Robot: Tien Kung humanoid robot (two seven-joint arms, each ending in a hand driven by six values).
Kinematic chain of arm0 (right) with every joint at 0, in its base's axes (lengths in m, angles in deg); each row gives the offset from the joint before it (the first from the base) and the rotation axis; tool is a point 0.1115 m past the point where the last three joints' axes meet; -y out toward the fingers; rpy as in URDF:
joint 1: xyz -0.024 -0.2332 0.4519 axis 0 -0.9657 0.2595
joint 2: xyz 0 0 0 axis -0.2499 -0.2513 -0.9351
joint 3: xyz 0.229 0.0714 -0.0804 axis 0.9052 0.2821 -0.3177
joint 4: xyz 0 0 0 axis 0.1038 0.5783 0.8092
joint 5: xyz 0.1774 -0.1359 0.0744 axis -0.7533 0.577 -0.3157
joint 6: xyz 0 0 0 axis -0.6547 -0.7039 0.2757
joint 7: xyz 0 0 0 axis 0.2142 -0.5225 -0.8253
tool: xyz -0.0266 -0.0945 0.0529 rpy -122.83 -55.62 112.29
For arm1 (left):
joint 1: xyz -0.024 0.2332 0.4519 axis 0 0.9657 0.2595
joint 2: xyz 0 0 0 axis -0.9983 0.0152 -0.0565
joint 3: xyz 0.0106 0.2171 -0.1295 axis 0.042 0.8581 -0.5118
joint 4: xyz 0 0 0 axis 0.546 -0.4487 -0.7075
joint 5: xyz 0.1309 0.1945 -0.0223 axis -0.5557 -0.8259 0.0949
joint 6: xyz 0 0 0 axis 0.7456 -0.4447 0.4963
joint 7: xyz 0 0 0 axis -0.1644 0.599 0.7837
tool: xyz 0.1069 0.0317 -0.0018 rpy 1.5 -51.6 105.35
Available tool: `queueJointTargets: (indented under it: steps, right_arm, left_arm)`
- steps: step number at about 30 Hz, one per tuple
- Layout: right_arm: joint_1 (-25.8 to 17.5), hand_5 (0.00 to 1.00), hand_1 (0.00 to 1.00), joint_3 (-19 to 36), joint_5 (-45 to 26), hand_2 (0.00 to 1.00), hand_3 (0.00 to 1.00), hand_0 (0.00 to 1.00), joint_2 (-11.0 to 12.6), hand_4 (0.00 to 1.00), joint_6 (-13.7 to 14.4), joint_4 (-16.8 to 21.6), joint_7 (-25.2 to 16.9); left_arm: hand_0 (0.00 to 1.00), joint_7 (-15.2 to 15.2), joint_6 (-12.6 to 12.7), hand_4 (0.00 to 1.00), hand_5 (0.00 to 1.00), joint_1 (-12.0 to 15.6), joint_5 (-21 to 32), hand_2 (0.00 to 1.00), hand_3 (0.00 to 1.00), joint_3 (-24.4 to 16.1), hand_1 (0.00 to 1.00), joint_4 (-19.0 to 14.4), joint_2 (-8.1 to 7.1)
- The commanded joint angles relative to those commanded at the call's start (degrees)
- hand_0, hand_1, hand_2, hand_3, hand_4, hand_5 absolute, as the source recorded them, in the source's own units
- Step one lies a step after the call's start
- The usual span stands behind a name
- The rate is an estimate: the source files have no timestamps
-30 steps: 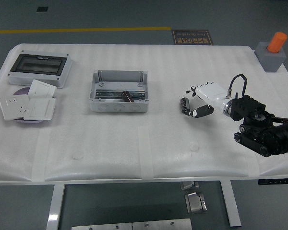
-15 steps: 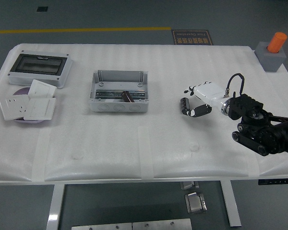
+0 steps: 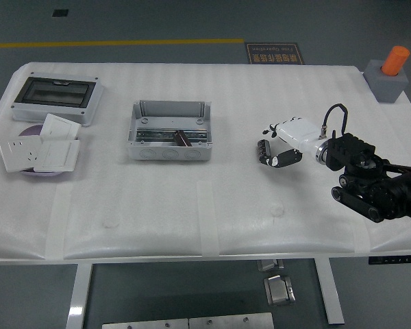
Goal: Pick up the battery,place it into the box
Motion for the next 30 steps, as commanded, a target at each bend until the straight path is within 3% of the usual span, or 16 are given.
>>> queueJointTargets:
  steps: [30]
  right_arm:
    - [-1.1,0.560,0.767,0.7,0.3,0.743,0.783,0.892,-0.6,0.726,-1.1,-0.4,-0.3]
  left_arm:
    - [0.590,-0.2,0.1,0.431,0.526,-0.1,0.0,0.477,0.611,0.0,0.613,0.0,-0.06]
